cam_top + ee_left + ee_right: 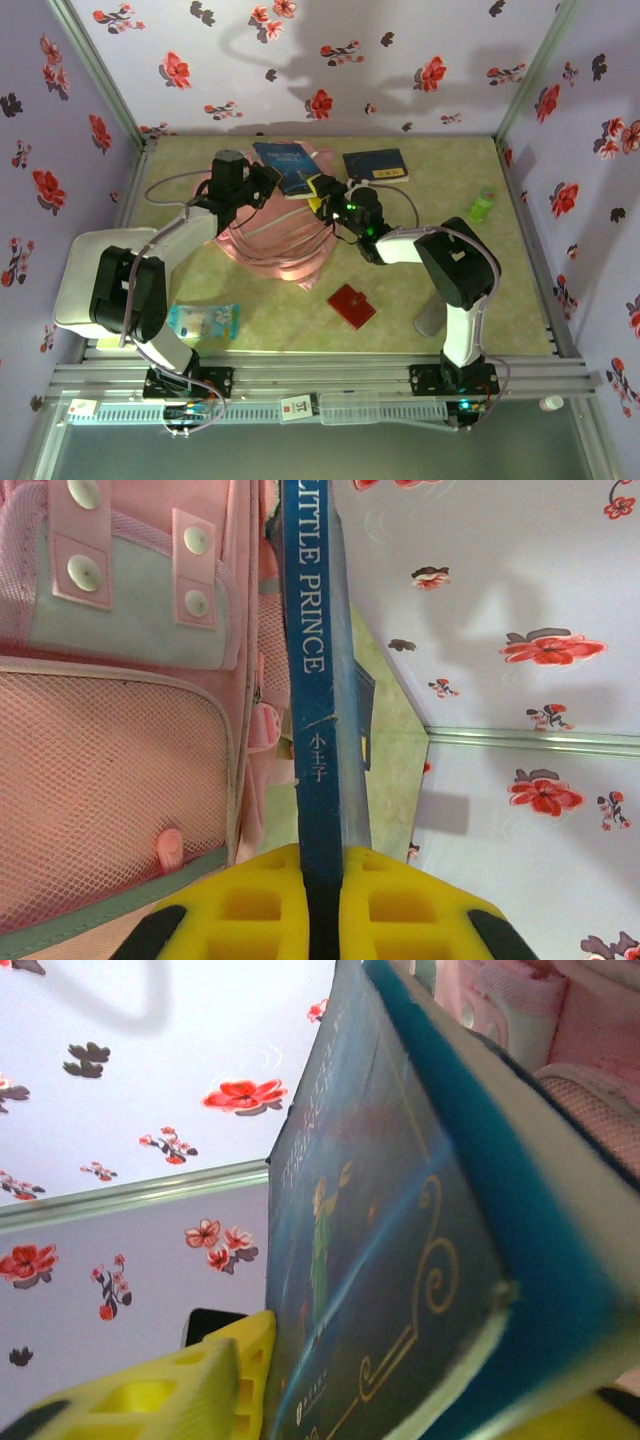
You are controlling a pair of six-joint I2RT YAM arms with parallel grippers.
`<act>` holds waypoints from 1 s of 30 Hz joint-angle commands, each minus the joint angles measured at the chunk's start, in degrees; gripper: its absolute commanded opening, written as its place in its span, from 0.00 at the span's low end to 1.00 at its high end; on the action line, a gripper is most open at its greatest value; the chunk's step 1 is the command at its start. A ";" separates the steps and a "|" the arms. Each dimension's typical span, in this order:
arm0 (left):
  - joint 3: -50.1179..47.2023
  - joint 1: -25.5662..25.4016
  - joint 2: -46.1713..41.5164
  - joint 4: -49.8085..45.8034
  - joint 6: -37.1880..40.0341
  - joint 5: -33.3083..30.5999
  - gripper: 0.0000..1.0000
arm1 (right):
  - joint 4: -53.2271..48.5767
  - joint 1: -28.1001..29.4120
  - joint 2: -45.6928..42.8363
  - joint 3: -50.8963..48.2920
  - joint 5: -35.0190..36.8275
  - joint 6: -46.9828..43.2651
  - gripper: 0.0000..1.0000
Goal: Pack books, pencil case, and school supplies into a backpack
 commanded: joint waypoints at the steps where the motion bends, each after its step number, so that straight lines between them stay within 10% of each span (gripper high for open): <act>1: -1.35 -0.83 -2.57 1.95 1.53 0.04 0.00 | 0.64 -0.33 -0.69 0.78 1.83 -4.04 0.40; 6: -3.77 -0.92 -3.35 0.48 3.34 0.68 0.03 | -4.50 -0.42 -4.38 -0.82 3.17 -10.48 0.22; 11: -3.20 -1.12 -5.19 -5.76 10.00 0.49 0.37 | -9.64 -0.72 -9.01 -1.34 3.81 -18.32 0.05; 24: 7.96 -3.45 -8.02 -31.05 42.80 -4.66 0.99 | -20.23 -6.92 -24.17 -6.48 4.62 -33.77 0.01; 30: 11.67 -6.59 -6.07 -37.39 56.43 -7.95 1.00 | -28.16 -9.59 -30.28 -8.85 7.82 -38.29 0.01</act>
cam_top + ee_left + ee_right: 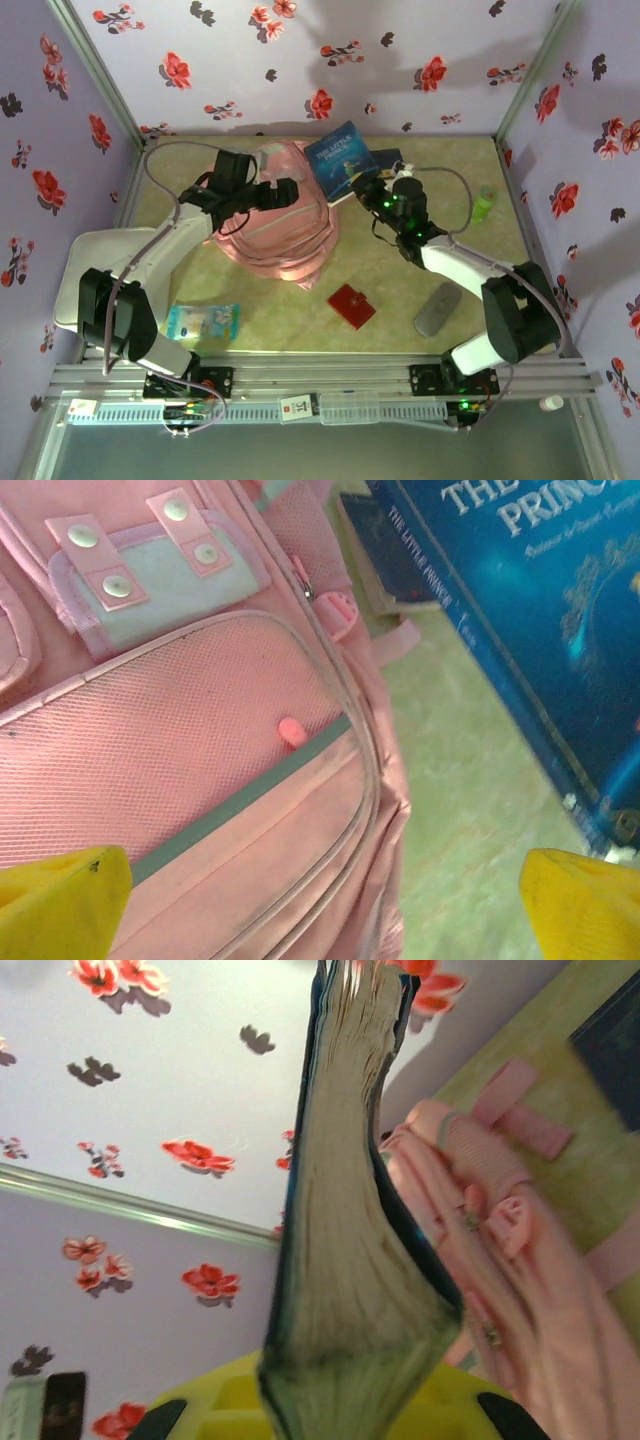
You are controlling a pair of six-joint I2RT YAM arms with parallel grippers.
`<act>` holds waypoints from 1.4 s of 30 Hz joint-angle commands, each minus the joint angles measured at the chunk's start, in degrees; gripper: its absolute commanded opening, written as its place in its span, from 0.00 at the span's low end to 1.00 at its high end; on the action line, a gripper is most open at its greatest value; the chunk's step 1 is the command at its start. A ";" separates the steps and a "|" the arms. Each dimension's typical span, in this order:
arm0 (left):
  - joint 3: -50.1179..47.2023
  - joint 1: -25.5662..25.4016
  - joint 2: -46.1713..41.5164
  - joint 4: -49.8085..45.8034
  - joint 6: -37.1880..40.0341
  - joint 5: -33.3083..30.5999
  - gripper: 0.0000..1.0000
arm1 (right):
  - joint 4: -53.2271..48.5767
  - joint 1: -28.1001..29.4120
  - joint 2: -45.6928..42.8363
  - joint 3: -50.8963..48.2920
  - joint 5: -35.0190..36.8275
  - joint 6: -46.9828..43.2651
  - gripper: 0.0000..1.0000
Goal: Pack books, pencil case, and school supplies into a backpack
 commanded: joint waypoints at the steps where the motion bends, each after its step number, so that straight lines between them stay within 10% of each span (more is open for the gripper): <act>1: 3.22 -2.55 0.96 -7.54 13.10 -4.67 1.00 | -2.77 -1.16 -4.29 -1.10 3.50 -5.26 0.01; 12: 12.45 -11.48 16.29 -20.63 32.82 -20.00 0.89 | -6.43 -3.20 -7.64 -4.08 6.32 -6.24 0.03; 42: 25.04 -15.75 31.89 -26.46 39.58 -34.51 0.46 | -3.62 -3.56 -7.74 -6.06 4.96 -5.89 0.07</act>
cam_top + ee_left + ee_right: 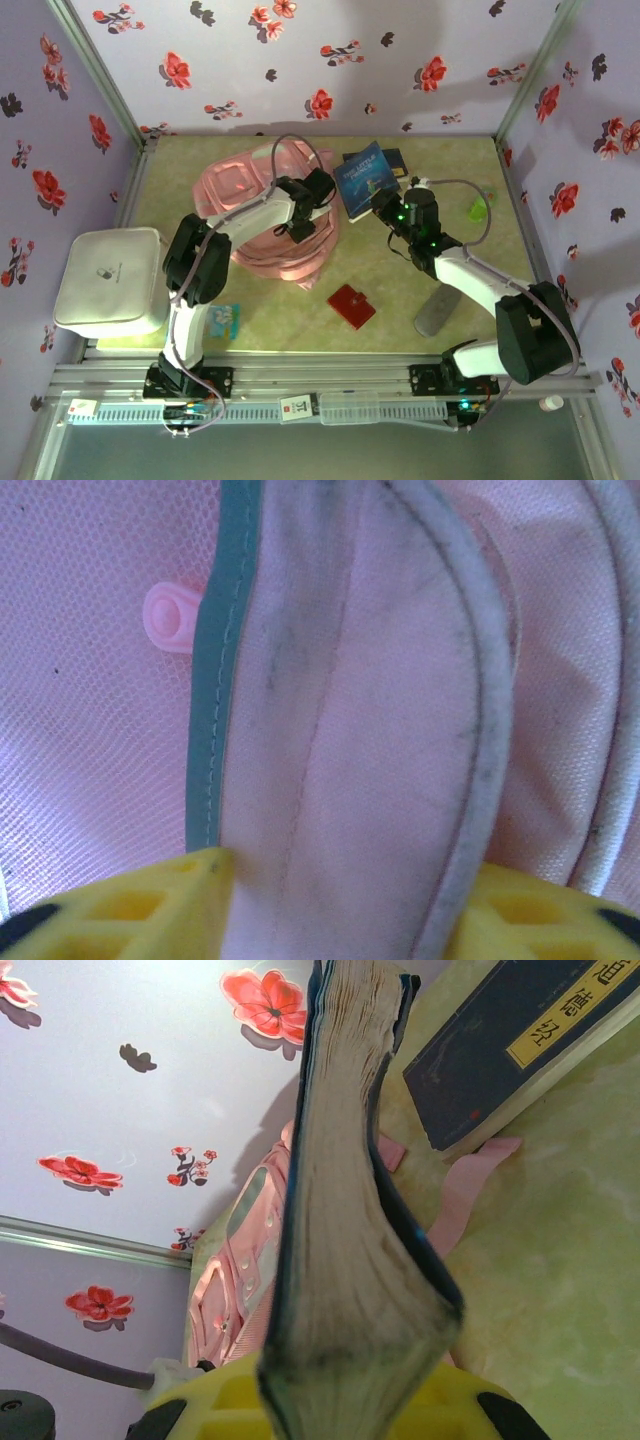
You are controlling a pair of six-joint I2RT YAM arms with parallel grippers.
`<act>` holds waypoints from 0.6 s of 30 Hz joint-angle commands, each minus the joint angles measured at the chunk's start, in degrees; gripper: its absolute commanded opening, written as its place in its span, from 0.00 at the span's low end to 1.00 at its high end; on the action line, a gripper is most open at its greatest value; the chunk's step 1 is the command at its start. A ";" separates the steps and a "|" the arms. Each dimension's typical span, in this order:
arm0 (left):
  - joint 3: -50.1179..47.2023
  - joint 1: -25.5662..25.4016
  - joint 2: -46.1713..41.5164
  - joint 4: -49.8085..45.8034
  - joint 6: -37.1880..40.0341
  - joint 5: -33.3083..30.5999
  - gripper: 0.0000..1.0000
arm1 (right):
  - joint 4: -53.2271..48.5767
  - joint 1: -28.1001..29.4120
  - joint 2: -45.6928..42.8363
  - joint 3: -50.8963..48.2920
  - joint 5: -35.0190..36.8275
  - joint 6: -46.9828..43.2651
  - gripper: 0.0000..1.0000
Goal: Pack books, pencil case, and school supplies into a backpack
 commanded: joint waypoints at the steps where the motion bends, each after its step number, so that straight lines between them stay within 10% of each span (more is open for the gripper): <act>1: 1.88 -0.42 0.42 -1.04 0.92 -3.09 0.43 | 4.92 -0.72 -2.16 -0.52 0.91 -1.32 0.07; 18: 1.85 0.72 -9.21 4.24 -2.35 -4.27 0.04 | 1.79 -2.74 -5.45 -3.24 3.31 -1.52 0.07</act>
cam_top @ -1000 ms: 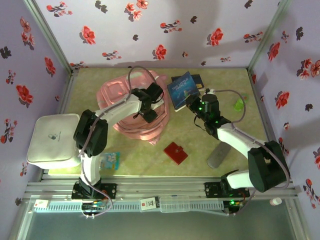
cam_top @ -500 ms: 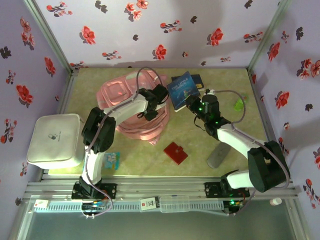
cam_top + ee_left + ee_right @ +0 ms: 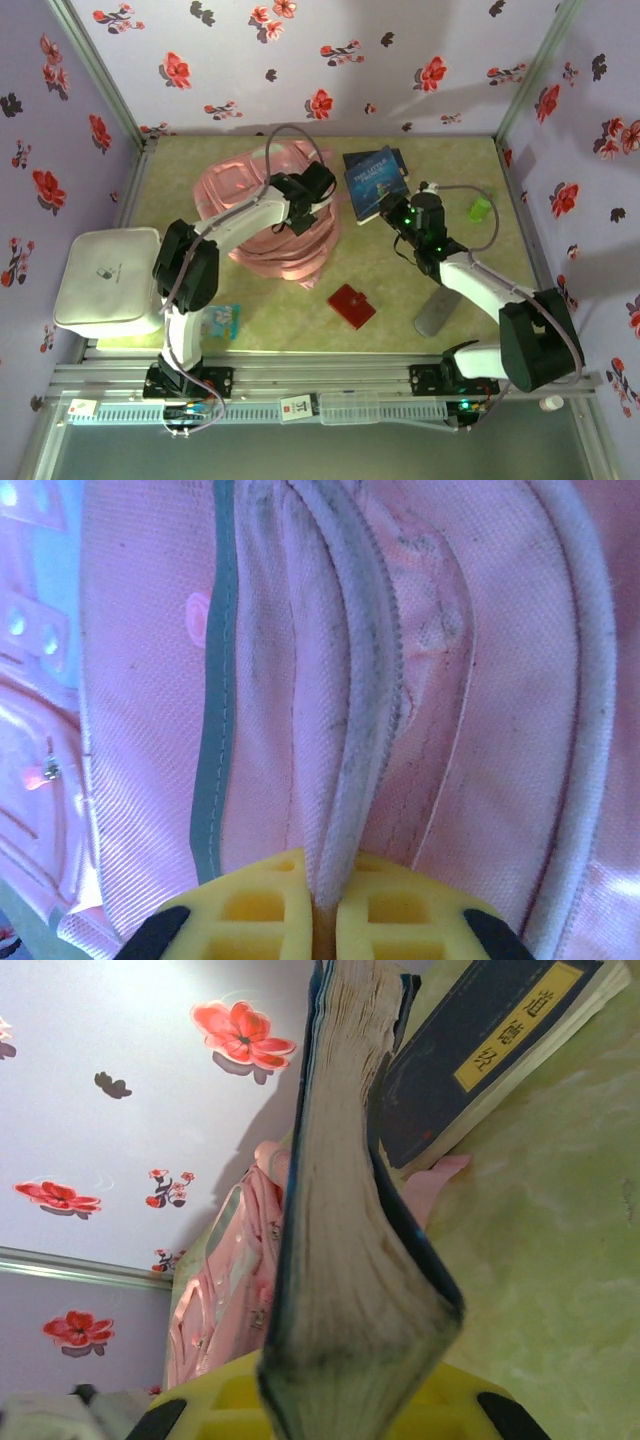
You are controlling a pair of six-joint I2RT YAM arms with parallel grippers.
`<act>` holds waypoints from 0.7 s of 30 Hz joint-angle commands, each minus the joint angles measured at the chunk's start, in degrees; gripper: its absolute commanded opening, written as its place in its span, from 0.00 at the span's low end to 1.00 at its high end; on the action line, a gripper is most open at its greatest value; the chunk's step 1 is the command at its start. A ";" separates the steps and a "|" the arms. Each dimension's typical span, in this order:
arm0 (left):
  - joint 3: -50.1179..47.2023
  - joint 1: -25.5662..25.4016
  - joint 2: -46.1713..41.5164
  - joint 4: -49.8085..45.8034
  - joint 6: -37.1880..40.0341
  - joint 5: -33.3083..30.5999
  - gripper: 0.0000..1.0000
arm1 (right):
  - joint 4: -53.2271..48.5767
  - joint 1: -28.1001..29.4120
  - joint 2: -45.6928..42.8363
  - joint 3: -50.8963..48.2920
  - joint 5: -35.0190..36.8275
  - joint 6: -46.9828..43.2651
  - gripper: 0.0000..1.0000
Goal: Pack books, pencil case, and school supplies into a backpack
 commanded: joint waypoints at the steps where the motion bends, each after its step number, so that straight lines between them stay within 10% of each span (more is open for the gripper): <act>1: 2.28 1.26 -4.61 3.59 -3.25 -2.07 0.02 | 2.46 -0.73 -2.89 -0.55 1.74 -1.75 0.07; 21: 3.78 4.05 -12.63 22.83 -13.81 -1.98 0.00 | 15.85 1.35 2.16 -3.46 -17.49 4.60 0.10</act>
